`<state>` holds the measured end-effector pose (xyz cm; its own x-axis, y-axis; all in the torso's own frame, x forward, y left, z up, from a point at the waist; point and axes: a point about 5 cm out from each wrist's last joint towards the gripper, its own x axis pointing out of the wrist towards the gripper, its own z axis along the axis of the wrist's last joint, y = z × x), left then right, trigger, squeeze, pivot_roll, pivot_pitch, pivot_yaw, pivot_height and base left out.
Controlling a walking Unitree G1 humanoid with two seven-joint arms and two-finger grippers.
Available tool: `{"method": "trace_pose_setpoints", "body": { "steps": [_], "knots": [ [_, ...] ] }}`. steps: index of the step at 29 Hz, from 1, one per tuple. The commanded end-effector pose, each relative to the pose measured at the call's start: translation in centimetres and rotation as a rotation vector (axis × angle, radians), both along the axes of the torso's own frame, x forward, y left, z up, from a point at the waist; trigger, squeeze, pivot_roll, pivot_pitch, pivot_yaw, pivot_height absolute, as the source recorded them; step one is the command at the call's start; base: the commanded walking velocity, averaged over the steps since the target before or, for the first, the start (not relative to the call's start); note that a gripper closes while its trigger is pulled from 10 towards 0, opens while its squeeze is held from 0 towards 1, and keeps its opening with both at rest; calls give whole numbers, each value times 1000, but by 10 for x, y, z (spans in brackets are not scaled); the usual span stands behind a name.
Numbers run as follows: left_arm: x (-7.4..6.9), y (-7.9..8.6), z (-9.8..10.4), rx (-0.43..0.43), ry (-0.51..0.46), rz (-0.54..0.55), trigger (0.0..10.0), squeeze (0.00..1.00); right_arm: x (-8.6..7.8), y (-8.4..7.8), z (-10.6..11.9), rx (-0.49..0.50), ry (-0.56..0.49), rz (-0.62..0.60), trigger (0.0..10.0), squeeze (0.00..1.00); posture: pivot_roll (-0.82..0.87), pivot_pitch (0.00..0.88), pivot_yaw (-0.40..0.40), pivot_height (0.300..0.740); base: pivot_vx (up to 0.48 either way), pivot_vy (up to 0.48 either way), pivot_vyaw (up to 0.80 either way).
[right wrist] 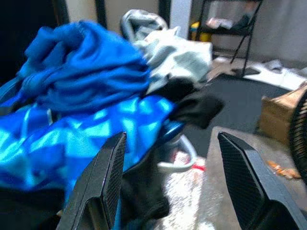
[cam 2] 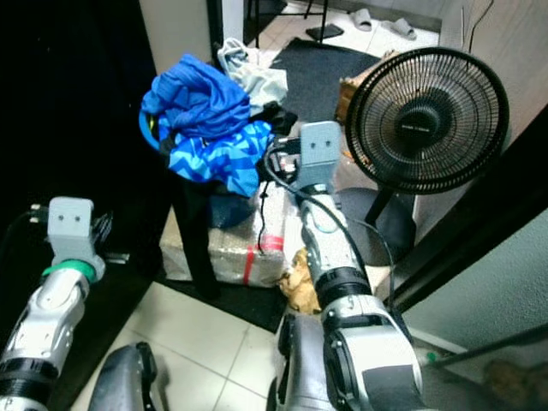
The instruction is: Clothes washing
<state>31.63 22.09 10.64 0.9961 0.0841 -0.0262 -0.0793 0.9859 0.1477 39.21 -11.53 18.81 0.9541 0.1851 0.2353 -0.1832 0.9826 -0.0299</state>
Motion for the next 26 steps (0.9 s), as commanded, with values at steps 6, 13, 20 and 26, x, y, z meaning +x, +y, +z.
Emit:
{"method": "trace_pose_setpoints", "body": {
  "steps": [6,13,20,26],
  "knots": [
    [-21,14,-6,15,34,50,10000,0,5,7,4,-15,26,28,10000,0,111,244,-30,445,0,0,0],
    [-40,23,-11,21,58,88,10000,0,9,12,10,-30,34,59,10000,0,124,268,-45,445,0,0,0],
    [-54,22,-11,19,67,114,10000,0,11,31,24,-23,3,151,10000,0,151,294,-79,445,0,0,0],
    [-62,26,-11,19,75,139,10000,0,10,52,34,-18,-20,228,10000,0,163,302,-91,445,0,0,0]
  ]
}}
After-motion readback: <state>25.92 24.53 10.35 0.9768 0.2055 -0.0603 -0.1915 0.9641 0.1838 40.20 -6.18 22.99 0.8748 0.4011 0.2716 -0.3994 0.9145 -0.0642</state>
